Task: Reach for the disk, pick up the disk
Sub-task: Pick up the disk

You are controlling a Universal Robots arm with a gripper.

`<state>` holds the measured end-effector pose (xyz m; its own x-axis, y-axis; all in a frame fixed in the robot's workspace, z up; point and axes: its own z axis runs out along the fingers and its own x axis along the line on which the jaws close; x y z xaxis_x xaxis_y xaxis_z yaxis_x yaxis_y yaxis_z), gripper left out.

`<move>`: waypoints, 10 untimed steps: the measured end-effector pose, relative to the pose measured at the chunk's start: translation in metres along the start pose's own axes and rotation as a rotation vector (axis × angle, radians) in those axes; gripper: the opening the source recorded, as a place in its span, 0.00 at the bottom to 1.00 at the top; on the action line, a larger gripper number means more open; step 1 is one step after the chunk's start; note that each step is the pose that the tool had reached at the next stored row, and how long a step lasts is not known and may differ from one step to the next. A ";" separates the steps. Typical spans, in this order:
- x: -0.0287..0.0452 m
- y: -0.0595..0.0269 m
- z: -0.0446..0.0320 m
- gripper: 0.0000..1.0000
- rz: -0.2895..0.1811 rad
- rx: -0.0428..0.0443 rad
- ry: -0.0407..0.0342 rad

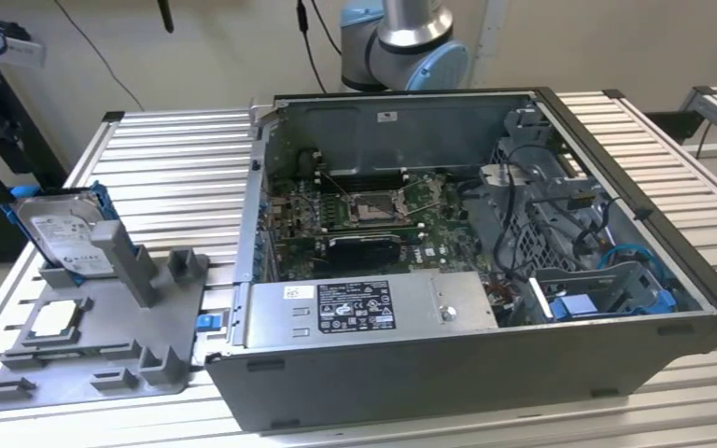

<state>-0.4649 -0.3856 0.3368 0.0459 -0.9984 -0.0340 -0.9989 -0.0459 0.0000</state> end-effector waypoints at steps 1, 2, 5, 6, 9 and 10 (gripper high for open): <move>0.0001 -0.0004 0.0017 1.00 -0.002 0.0000 -0.0001; 0.0001 -0.0007 0.0034 1.00 -0.003 -0.0001 -0.0002; 0.0003 -0.0016 0.0086 1.00 -0.004 -0.0001 -0.0003; 0.0004 -0.0019 0.0103 1.00 -0.004 -0.0001 -0.0003; 0.0006 -0.0025 0.0147 1.00 -0.004 -0.0001 -0.0004; 0.0006 -0.0027 0.0158 1.00 -0.004 -0.0001 -0.0004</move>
<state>-0.4622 -0.3855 0.3210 0.0504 -0.9981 -0.0344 -0.9987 -0.0504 0.0000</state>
